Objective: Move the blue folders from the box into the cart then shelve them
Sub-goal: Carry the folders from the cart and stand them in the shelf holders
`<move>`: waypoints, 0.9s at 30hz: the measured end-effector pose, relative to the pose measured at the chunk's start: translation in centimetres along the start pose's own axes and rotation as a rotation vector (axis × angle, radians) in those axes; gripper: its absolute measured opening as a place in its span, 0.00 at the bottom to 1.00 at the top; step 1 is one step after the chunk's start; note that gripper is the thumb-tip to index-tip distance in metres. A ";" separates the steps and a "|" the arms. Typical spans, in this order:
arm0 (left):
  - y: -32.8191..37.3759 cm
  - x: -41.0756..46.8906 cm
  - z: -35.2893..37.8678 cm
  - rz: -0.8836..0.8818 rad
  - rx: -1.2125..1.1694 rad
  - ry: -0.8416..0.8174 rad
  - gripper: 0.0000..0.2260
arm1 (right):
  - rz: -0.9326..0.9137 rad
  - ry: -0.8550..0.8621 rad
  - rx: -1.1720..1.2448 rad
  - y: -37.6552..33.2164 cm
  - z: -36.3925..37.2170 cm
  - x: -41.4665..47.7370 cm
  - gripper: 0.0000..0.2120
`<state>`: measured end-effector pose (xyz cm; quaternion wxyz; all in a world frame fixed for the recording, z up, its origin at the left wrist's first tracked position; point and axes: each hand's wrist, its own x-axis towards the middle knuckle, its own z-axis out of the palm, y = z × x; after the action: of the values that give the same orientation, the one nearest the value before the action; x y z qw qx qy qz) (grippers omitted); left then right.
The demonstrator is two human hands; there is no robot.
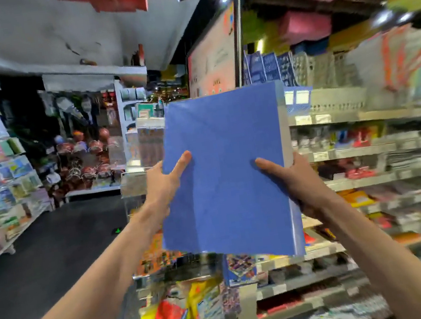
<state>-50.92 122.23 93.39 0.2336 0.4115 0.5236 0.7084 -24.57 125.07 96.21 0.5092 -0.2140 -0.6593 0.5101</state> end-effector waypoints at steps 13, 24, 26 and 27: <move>7.5 6.1 27.2 0.170 0.150 -0.116 0.16 | -0.172 0.233 0.020 -8.6 -21.8 6.7 0.11; 9.4 15.4 38.3 0.382 0.466 -0.098 0.24 | -0.527 0.460 -0.298 -10.8 -29.1 19.3 0.08; 9.6 17.0 40.0 0.416 0.469 -0.107 0.22 | -0.568 0.533 -0.306 -10.9 -29.9 22.3 0.07; 9.3 18.3 40.8 0.429 0.484 -0.100 0.24 | -0.586 0.568 -0.306 -10.9 -30.2 24.1 0.07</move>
<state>-26.32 155.40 112.89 0.0001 0.5903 0.5660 0.5755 -4.51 153.90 115.65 0.7562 -0.2225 -0.5938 0.1612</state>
